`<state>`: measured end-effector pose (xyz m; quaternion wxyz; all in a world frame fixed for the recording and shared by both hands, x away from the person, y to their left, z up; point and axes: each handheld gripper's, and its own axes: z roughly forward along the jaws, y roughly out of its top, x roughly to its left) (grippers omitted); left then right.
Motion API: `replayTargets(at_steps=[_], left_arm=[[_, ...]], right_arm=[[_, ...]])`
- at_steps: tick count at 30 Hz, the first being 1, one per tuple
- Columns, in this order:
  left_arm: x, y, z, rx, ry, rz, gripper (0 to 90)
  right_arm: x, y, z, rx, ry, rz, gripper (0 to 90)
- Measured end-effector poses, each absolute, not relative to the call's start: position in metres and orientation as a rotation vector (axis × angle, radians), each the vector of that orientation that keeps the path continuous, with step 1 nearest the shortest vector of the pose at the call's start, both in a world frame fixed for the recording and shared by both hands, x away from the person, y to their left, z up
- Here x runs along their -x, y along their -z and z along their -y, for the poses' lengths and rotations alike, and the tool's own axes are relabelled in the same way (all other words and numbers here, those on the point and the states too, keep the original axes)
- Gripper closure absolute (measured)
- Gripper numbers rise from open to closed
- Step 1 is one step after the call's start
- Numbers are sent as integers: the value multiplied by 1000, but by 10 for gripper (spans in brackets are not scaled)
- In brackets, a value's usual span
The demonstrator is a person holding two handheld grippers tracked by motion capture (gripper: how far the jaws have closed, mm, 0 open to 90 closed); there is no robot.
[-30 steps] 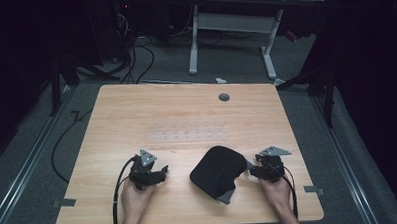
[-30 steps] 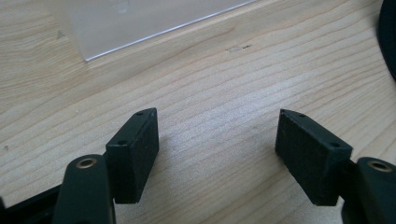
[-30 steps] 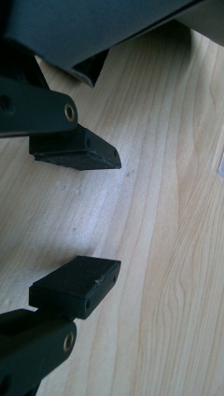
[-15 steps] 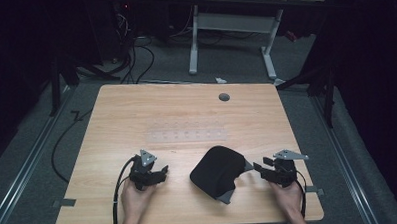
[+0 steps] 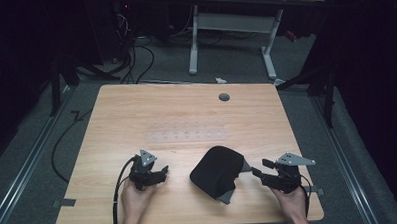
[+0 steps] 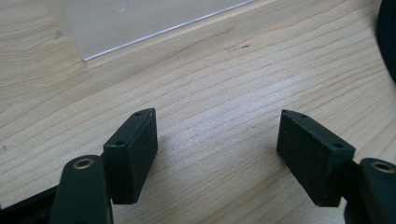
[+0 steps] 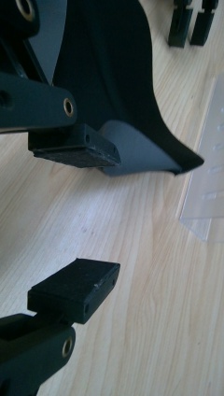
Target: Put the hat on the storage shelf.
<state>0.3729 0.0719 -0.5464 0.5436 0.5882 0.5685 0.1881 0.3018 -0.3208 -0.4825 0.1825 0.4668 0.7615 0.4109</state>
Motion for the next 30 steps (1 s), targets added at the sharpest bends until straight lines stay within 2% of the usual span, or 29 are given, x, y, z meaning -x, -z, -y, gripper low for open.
replayTargets(at_steps=[13,30], left_arm=[[-373,546,-72,-1397,-447,-1349,293],[-372,546,-72,-1400,-444,-1347,290]], right_arm=[[-313,476,297,-1251,-1176,-2237,386],[-344,486,266,-1250,-1181,-2321,404]])
